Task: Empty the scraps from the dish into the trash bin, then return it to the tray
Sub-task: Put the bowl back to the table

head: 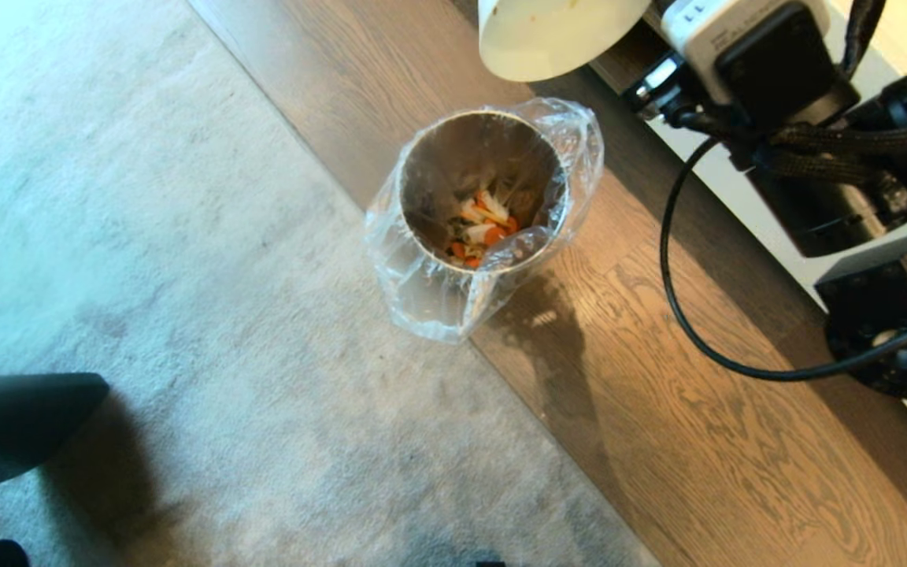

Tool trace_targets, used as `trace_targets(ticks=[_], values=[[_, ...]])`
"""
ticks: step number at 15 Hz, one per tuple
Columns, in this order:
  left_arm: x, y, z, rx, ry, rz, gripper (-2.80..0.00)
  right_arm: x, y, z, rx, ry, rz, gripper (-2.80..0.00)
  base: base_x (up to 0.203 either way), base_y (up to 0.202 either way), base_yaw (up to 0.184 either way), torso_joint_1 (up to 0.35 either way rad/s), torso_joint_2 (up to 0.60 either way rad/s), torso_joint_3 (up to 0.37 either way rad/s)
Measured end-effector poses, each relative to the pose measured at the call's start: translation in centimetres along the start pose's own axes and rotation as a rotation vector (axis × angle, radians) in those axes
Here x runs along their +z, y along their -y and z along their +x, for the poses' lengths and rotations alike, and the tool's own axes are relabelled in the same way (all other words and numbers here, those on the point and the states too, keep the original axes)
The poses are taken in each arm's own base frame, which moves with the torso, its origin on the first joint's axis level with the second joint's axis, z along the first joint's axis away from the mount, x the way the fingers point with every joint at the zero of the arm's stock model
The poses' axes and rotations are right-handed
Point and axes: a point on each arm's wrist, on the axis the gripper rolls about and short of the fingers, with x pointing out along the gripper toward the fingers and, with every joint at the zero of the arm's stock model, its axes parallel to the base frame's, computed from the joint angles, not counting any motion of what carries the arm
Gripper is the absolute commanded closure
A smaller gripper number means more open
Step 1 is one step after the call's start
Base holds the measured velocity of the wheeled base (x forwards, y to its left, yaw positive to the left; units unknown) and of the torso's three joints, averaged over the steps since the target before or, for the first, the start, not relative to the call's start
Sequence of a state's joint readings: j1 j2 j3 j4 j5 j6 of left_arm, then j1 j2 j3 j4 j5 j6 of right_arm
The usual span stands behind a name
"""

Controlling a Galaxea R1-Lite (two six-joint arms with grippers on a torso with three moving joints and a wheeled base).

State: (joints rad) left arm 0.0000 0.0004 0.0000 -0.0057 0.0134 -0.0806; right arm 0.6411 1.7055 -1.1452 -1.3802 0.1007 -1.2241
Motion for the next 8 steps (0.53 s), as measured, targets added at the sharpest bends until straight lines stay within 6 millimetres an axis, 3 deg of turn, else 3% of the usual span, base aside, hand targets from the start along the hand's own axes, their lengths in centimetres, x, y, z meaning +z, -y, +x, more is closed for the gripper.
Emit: trace_targets(ticks=[8], values=[[0.0,0.0,0.0,0.0,0.0,0.0,0.0,1.6,4.4,-4.9,0.068,-0.254,0.042,0.0,0.0,0.0,0.0,0.0,0.0,0.0]])
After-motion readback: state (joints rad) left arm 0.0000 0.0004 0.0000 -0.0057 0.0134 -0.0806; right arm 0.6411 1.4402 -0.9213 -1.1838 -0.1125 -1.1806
